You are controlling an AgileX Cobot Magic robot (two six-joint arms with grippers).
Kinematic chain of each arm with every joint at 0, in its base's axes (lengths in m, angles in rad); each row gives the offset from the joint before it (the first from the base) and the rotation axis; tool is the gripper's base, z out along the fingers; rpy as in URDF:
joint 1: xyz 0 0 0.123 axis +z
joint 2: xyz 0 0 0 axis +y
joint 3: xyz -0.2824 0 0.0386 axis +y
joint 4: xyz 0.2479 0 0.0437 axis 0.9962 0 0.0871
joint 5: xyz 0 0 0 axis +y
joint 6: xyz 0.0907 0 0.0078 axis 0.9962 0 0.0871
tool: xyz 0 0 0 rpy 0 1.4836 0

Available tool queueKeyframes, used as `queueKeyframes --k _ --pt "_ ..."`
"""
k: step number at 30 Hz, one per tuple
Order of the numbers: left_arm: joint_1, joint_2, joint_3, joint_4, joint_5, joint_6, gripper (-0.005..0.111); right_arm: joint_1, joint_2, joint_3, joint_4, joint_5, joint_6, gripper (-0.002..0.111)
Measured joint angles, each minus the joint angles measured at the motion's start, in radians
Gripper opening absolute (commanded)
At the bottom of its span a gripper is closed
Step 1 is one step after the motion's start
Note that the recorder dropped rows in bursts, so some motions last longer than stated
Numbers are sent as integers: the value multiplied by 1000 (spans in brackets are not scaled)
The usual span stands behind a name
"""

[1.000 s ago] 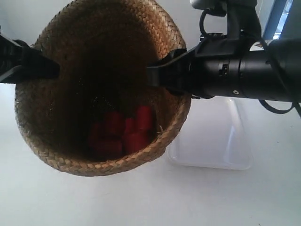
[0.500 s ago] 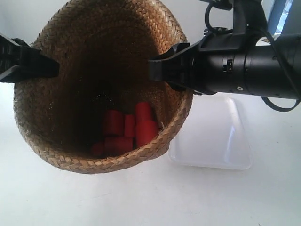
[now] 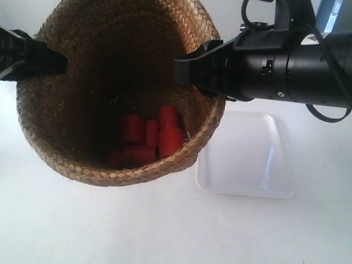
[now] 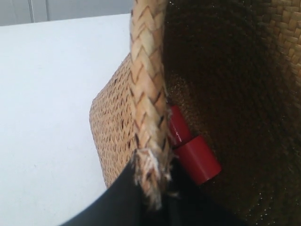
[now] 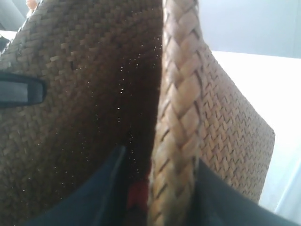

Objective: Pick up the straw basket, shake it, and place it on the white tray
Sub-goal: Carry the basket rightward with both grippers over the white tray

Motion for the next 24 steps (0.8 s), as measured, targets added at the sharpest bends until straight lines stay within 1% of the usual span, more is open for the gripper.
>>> queueKeyframes --k 2,6,13,16,24 --pt "0 20 -38 -2 8 0 0 -12 0 -26 -17 4 10 0" --pt "0 90 -146 -8 47 -13 0 -73 0 -101 -94 56 91 0" --pt "-5 207 -272 -13 114 -69 0 -190 25 -214 -451 291 366 0" --pt "-37 250 -309 -13 124 -93 0 -226 43 -266 -521 377 410 0" --pt "-160 385 -393 22 96 -182 0 -324 108 -362 -568 526 412 0"
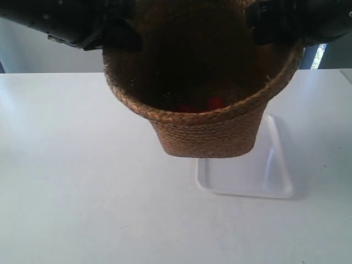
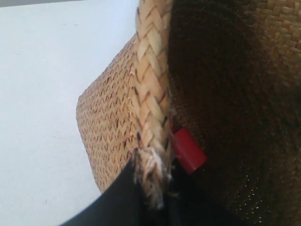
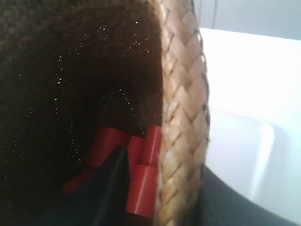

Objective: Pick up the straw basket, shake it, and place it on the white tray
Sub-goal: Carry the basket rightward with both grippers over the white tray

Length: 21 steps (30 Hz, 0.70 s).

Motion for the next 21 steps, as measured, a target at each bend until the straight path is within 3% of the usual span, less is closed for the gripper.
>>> queueKeyframes --k 7,12,21 --pt "-125 130 -129 139 -32 -162 0 -130 82 -64 -8 105 -47 0" --pt "-143 246 -231 162 -31 -221 0 -209 147 -70 -9 108 -73 0" --pt "-186 385 -365 191 -4 -227 0 -232 187 -70 -37 102 -72 0"
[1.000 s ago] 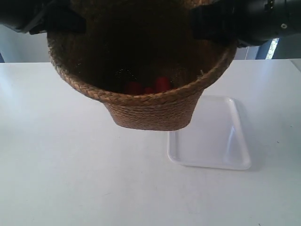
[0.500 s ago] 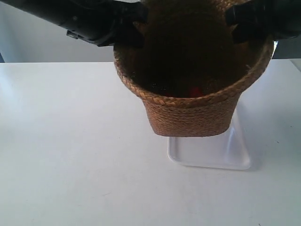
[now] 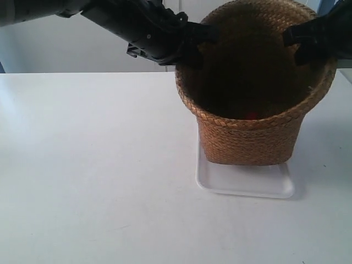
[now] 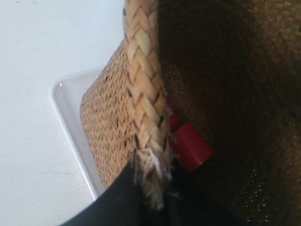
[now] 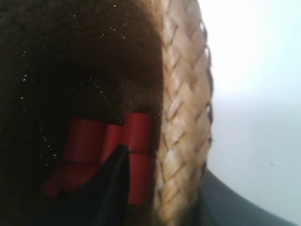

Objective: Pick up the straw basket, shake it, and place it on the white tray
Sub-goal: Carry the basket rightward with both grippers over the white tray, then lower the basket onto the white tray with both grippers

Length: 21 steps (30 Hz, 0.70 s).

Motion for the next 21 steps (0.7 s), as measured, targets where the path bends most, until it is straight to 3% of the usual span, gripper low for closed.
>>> queueKeyframes --k 9,21 --pt "-13 17 -63 113 40 -87 0 0 0 0 -29 2 34 0" --pt "-14 31 -75 143 53 -106 0 0 21 0 -28 -3 44 0"
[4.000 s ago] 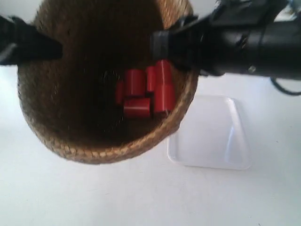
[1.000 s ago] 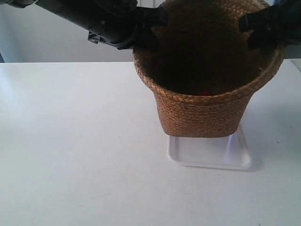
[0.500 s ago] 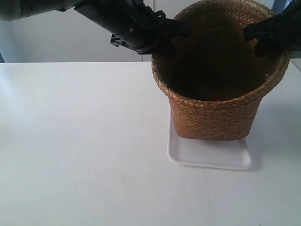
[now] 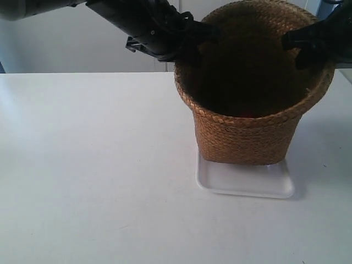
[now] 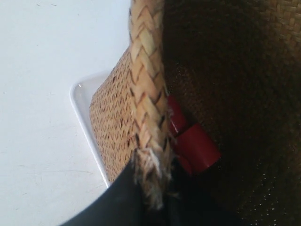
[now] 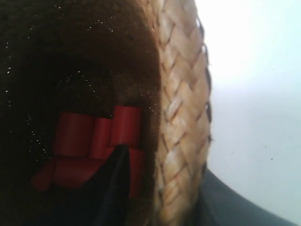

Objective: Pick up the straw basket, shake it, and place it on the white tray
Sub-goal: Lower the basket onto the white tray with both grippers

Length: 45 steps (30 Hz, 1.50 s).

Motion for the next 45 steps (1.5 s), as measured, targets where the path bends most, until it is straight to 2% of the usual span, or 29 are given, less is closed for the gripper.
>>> queueKeyframes --k 45 --pt "0 40 0 -37 -35 -4 0 0 84 -21 -93 32 59 0"
